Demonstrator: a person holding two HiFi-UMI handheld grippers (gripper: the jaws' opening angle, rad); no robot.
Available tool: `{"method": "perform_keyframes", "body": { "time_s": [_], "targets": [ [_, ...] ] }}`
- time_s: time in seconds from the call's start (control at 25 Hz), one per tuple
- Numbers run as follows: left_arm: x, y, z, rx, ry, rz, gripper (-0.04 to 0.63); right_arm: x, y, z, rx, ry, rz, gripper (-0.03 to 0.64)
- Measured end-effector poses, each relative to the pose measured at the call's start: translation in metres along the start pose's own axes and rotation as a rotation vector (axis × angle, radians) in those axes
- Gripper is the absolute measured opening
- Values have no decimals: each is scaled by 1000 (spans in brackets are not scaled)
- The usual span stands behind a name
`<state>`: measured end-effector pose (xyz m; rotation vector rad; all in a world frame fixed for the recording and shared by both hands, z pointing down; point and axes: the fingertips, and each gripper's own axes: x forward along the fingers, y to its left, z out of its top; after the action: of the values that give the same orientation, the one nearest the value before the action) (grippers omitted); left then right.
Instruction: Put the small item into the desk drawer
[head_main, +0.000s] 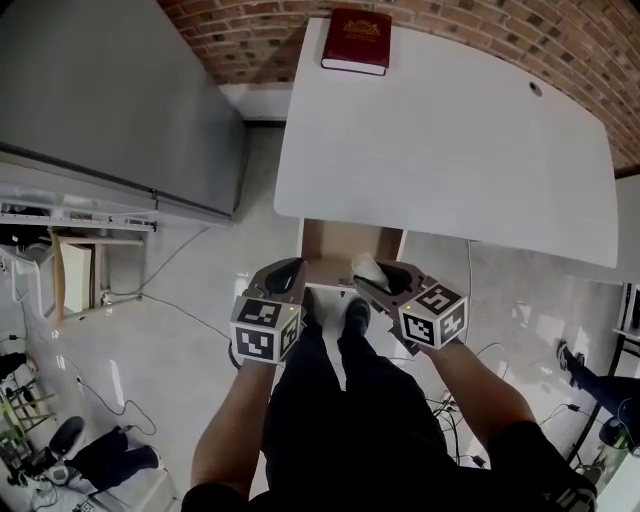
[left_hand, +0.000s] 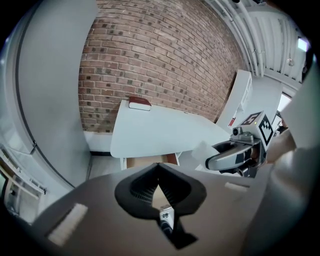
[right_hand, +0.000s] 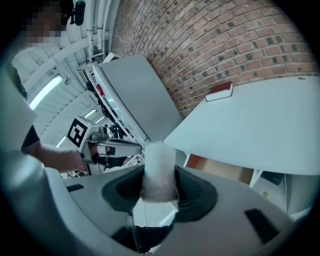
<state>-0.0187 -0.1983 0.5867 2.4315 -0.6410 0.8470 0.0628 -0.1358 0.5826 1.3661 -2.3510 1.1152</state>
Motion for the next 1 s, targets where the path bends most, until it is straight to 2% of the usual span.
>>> {"method": "perform_keyframes", "body": {
  "time_s": [0.32, 0.56, 0.76, 1.0],
  "targets": [
    [26, 16, -26, -25, 31, -18, 12, 33, -33, -35, -8, 86, -54, 160],
    [43, 35, -57, -60, 42, -42, 12, 84, -47, -73, -67, 207, -80, 160],
    [72, 47, -82, -46, 64, -55, 12, 115, -62, -93, -86, 239, -81, 160],
    [91, 72, -114, -78, 72, -53, 11, 149, -83, -121, -131, 294, -88, 160]
  ]
}}
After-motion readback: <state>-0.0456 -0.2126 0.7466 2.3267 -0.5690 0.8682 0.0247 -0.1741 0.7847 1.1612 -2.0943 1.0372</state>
